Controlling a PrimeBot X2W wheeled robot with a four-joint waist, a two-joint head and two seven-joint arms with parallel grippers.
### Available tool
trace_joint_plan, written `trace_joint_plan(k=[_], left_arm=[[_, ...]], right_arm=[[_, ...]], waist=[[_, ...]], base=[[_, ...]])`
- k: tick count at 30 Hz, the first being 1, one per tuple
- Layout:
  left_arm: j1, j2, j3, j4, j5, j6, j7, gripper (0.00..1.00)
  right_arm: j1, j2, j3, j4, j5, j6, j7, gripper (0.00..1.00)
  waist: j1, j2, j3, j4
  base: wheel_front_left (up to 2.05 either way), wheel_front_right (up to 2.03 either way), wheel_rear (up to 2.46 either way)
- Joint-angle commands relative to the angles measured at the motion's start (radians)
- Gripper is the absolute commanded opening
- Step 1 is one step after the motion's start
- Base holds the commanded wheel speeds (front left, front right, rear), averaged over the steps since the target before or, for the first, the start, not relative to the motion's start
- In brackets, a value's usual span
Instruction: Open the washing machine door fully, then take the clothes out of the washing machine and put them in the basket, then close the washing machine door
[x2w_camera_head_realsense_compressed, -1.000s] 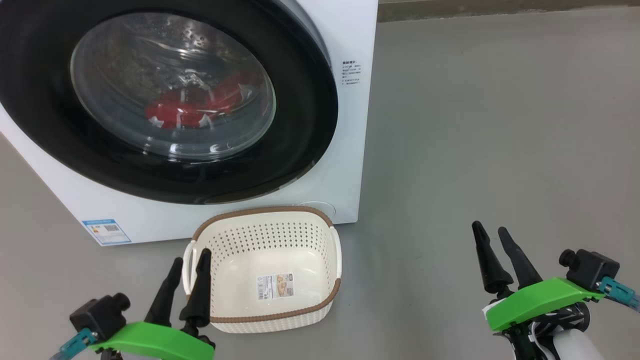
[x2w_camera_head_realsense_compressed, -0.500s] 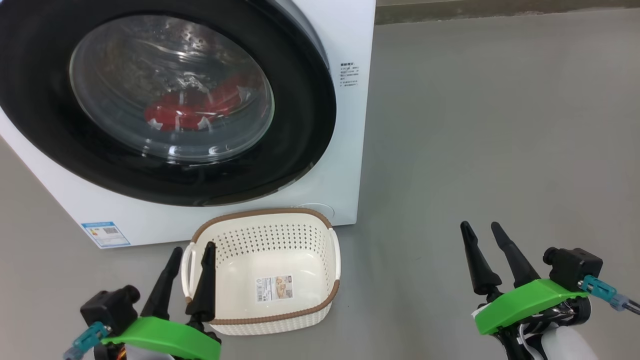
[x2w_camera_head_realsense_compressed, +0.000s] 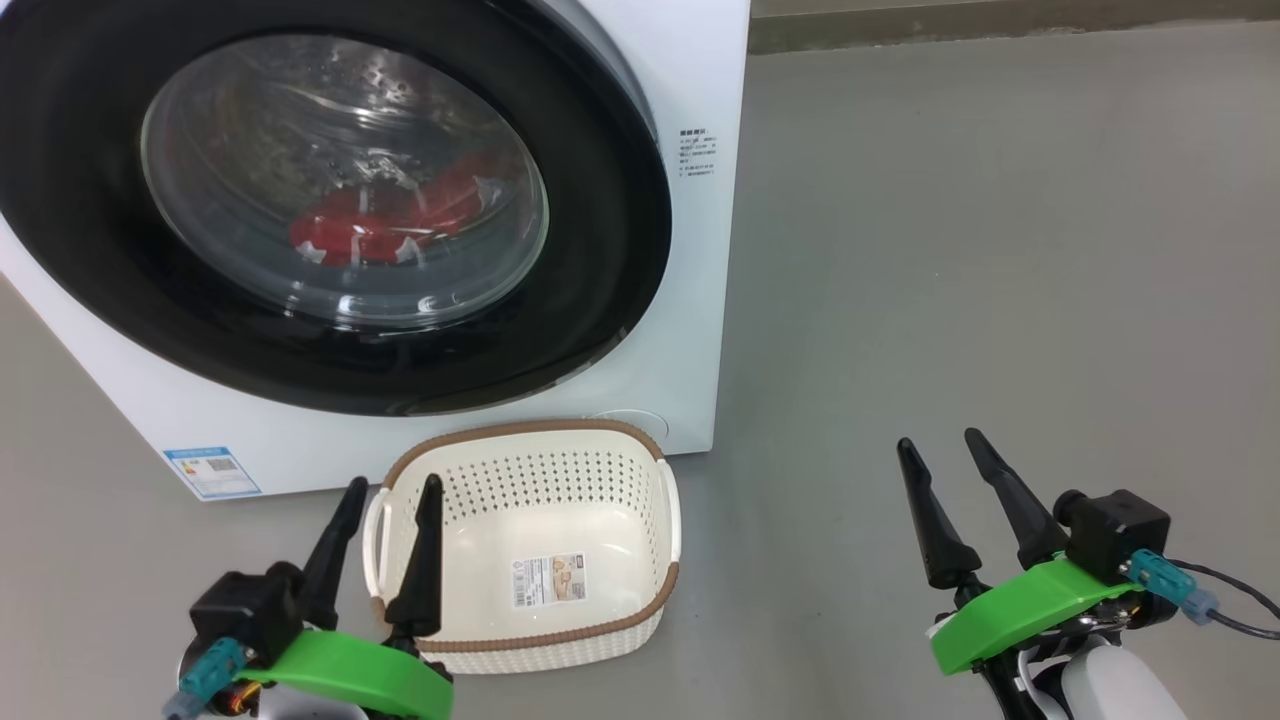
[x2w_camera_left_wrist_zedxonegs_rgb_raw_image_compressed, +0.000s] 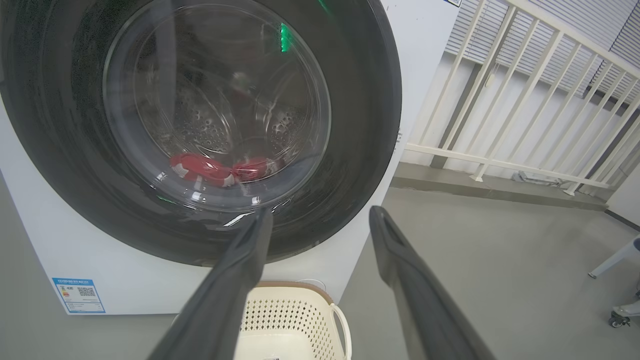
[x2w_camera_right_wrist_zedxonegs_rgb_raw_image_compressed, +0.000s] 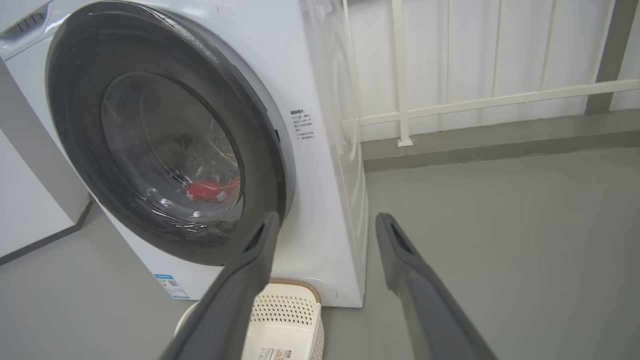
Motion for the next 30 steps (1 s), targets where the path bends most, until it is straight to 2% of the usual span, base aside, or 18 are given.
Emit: trace_joint_plan(k=[1,19,30], left_arm=[[-0.047,0.014,0.019,-0.022,0.032,0.009,-0.015,1.0],[-0.067,0.018,0.024,-0.025,0.234,0.019,-0.069,1.0],[-0.062,0.019,0.036,-0.017,0.238,0.016,-0.07,1.0]], right_arm=[[-0.05,-0.01,0.025,-0.025,-0.039,-0.001,-0.014,1.0],[-0.076,-0.023,0.061,-0.026,-0.256,-0.001,-0.067,1.0],[-0.06,-0.019,0.043,-0.032,-0.263,-0.001,-0.068,1.0]], waist=[[-0.0001,0.0,-0.001,0.0],[-0.0001,0.0,0.0,-0.01],[-0.0001,0.0,-0.009,-0.008]], base=[[0.0,0.0,0.0],[0.0,0.0,0.0],[0.0,0.0,0.0]])
